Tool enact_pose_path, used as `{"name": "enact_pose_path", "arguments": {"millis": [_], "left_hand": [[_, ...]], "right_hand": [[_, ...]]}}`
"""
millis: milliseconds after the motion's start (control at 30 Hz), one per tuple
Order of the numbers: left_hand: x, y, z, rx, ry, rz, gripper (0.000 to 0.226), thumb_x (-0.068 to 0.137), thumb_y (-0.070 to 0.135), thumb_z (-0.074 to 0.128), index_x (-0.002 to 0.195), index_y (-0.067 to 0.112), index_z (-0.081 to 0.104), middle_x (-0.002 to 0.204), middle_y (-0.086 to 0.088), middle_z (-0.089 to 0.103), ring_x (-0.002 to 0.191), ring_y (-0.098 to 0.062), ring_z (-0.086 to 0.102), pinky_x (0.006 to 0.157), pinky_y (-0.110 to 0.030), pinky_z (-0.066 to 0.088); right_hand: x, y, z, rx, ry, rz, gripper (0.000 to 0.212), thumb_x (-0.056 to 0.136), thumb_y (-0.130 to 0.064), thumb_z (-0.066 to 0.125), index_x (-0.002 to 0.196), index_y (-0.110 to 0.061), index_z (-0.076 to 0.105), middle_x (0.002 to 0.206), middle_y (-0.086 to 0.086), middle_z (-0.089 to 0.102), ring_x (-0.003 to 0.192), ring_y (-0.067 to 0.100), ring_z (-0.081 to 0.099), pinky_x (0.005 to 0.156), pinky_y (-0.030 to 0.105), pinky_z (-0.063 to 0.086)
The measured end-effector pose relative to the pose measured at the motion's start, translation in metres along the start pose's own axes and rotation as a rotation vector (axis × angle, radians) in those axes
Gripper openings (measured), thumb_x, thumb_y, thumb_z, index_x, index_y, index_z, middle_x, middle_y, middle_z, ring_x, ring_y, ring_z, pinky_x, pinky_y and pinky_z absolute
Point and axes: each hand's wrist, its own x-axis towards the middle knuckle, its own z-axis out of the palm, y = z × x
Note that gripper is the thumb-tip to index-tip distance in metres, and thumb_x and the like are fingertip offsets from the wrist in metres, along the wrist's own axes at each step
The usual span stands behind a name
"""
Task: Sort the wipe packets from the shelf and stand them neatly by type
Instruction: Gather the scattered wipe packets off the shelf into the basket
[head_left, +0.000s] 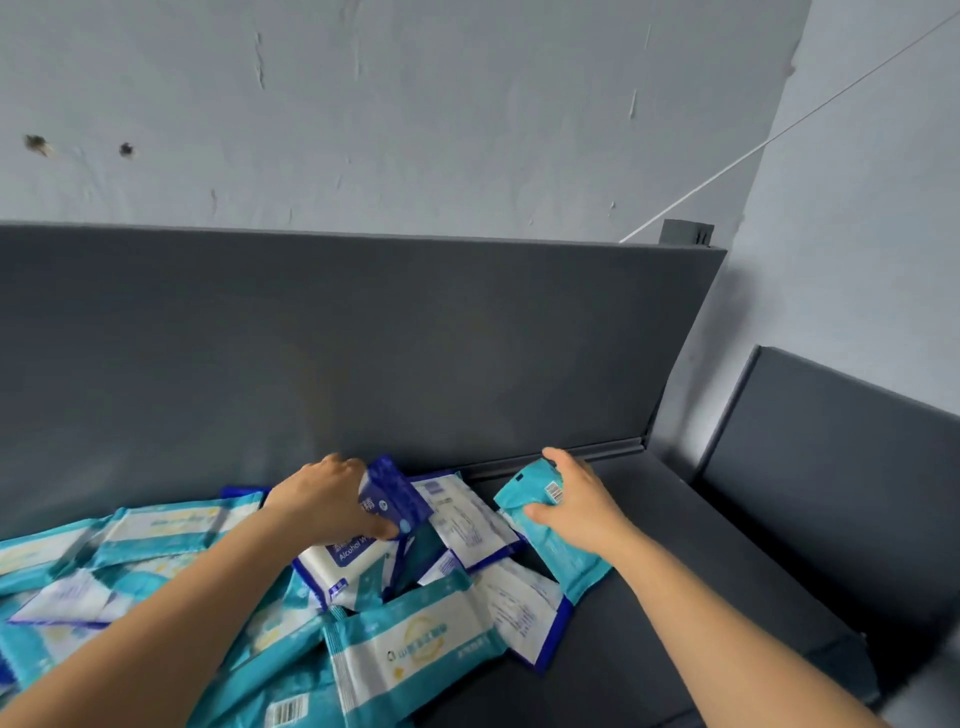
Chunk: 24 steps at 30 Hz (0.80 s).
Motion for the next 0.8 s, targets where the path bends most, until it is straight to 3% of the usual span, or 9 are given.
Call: {"name": "enact_pose_path", "arguments": {"millis": [67,200,267,333,400,467,600,700,800], "left_hand": [[0.003,0.002,0.0,0.021,0.027,-0.005,0.067,0.06,0.079,0.065,0.098,0.024,0.055,0.107,0.008,0.055,0.098,-0.015,0.055,0.081,-0.032,0.048],[0.005,0.013,0.0,0.11,0.097,0.007,0.067,0.06,0.074,0.07,0.102,0.025,0.051,0.105,0.007,0.055,0.095,-0.015,0.055,0.074,-0.03,0.043],[0.005,0.016,-0.002,0.044,0.077,-0.011,0.07,0.06,0.069,0.074,0.105,0.022,0.047,0.102,0.005,0.056,0.087,-0.016,0.056,0.065,-0.03,0.045],[0.007,0.014,-0.002,-0.012,0.062,-0.028,0.075,0.061,0.066,0.076,0.111,0.02,0.044,0.101,0.004,0.059,0.087,-0.017,0.059,0.064,-0.031,0.048],[0.008,0.012,-0.002,-0.078,0.045,-0.029,0.078,0.06,0.064,0.078,0.115,0.021,0.043,0.102,0.003,0.062,0.089,-0.017,0.061,0.072,-0.035,0.054],[0.011,0.009,-0.002,-0.17,0.037,-0.011,0.075,0.059,0.061,0.08,0.114,0.021,0.048,0.103,0.002,0.064,0.09,-0.016,0.062,0.078,-0.037,0.054],[0.013,0.009,-0.002,-0.556,0.078,0.029,0.06,0.067,0.035,0.084,0.112,0.012,0.053,0.106,0.006,0.063,0.097,-0.018,0.062,0.087,-0.035,0.05],[0.009,0.022,-0.006,-0.89,0.146,0.046,0.03,0.075,0.015,0.079,0.093,0.018,0.056,0.092,-0.002,0.066,0.083,-0.02,0.064,0.077,-0.036,0.052],[0.001,0.036,-0.01,-1.237,0.16,0.096,0.022,0.08,-0.001,0.07,0.091,0.01,0.055,0.091,-0.014,0.066,0.071,-0.02,0.062,0.07,-0.034,0.051]], "right_hand": [[0.01,0.005,0.002,-0.037,-0.051,0.062,0.088,0.086,-0.034,0.068,0.153,-0.026,0.012,0.157,0.003,0.016,0.142,0.022,0.024,0.113,0.037,0.027],[0.031,0.015,0.003,-0.236,-0.139,0.257,0.121,0.067,-0.069,0.07,0.154,-0.023,-0.001,0.161,0.005,0.008,0.147,0.027,0.011,0.116,0.045,0.021],[0.036,0.014,-0.001,-0.274,-0.153,0.31,0.128,0.057,-0.078,0.069,0.153,-0.017,0.01,0.159,0.005,0.017,0.145,0.027,0.019,0.113,0.042,0.028],[0.038,0.014,-0.002,-0.313,-0.143,0.34,0.119,0.048,-0.082,0.07,0.14,-0.015,0.037,0.147,0.004,0.04,0.133,0.025,0.039,0.104,0.036,0.039],[0.039,0.018,0.002,-0.157,-0.138,0.359,0.104,0.037,-0.077,0.077,0.117,-0.017,0.051,0.122,-0.001,0.058,0.109,0.018,0.057,0.092,0.033,0.049],[0.036,0.023,0.006,0.024,-0.093,0.34,0.09,0.038,-0.065,0.085,0.108,-0.017,0.057,0.11,-0.005,0.064,0.096,0.014,0.063,0.084,0.034,0.054],[0.02,0.023,0.0,0.247,0.167,0.258,0.041,0.057,-0.042,0.088,0.085,-0.022,0.067,0.091,-0.004,0.072,0.081,0.015,0.068,0.076,0.035,0.056],[-0.005,0.01,-0.009,0.271,0.515,0.188,0.046,0.066,-0.044,0.083,0.098,-0.018,0.062,0.097,-0.003,0.067,0.089,0.02,0.065,0.075,0.034,0.052],[-0.04,-0.01,-0.02,0.412,0.755,0.147,0.043,0.073,-0.04,0.079,0.098,-0.017,0.054,0.094,-0.005,0.063,0.091,0.022,0.063,0.08,0.04,0.052]]}}
